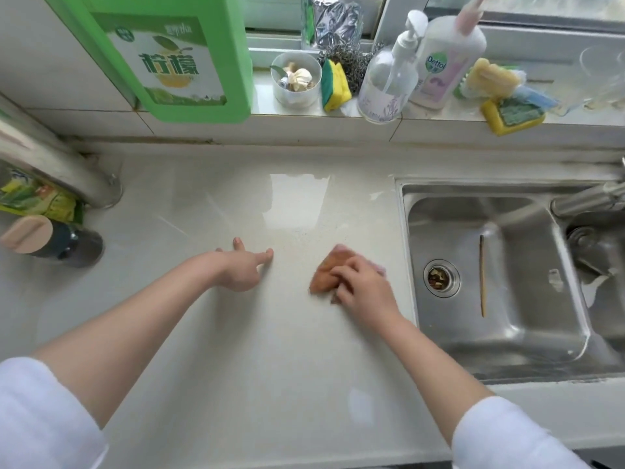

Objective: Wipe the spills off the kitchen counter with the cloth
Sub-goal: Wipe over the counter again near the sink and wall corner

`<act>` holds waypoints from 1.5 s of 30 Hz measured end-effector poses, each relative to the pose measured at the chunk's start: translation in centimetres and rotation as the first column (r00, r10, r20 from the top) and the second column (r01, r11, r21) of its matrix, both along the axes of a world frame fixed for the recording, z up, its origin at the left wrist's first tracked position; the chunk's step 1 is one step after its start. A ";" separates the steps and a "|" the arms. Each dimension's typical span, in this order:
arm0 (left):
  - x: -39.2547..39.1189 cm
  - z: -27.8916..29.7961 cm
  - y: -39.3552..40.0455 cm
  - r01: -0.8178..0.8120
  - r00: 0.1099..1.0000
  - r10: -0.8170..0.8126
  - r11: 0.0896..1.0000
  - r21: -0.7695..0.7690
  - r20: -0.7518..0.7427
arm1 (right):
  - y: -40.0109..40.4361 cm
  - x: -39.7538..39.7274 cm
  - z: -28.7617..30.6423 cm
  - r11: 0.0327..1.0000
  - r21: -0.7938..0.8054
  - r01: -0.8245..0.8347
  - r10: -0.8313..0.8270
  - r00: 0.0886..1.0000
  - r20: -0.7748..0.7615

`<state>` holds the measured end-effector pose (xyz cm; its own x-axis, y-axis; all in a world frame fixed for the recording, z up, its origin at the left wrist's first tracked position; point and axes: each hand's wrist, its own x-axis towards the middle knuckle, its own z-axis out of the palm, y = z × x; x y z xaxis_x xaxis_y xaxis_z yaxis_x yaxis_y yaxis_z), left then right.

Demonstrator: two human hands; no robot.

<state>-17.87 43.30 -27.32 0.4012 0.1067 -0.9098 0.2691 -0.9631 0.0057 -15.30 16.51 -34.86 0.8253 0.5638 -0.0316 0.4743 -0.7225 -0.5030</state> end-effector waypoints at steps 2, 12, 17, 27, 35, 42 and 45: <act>-0.2 -0.1 0.1 -0.036 0.999 0.036 0.999 -0.015 0.004 | -1.9 3.8 0.3 0.904 -0.035 0.427 -0.428 0.903 -0.039; 2.3 -1.9 2.0 -0.058 0.943 0.029 0.995 0.077 0.333 | 2.0 -2.8 0.6 0.990 0.048 -0.132 0.139 0.964 -0.225; 2.8 -2.9 2.4 -0.115 0.957 0.098 0.992 0.047 0.273 | -1.5 8.4 0.6 0.903 -0.019 0.430 -0.429 0.896 -0.115; 5.4 -0.8 2.8 0.022 0.977 -0.039 0.996 0.082 0.209 | 5.1 4.2 0.2 0.979 0.103 -0.175 0.198 0.937 -0.287; 6.8 -2.8 4.5 -0.094 0.895 0.062 0.994 0.050 0.442 | 4.3 14.5 -0.2 0.726 -0.018 0.687 -0.684 0.720 -0.114; 7.6 -4.5 4.8 -0.131 0.895 0.105 0.991 0.031 0.434 | 2.6 14.2 -0.7 0.992 0.007 0.127 -0.126 0.991 -0.034; 7.7 -4.6 4.8 -0.150 0.891 0.124 0.988 0.025 0.437 | 1.3 20.1 -0.8 0.802 0.003 0.597 -0.597 0.801 -0.048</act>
<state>-10.17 48.13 -31.97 0.7313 0.2349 -0.6403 0.3819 -0.9189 0.0990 4.80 17.81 -35.66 0.9968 -0.0392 -0.0690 -0.0698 -0.8469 -0.5272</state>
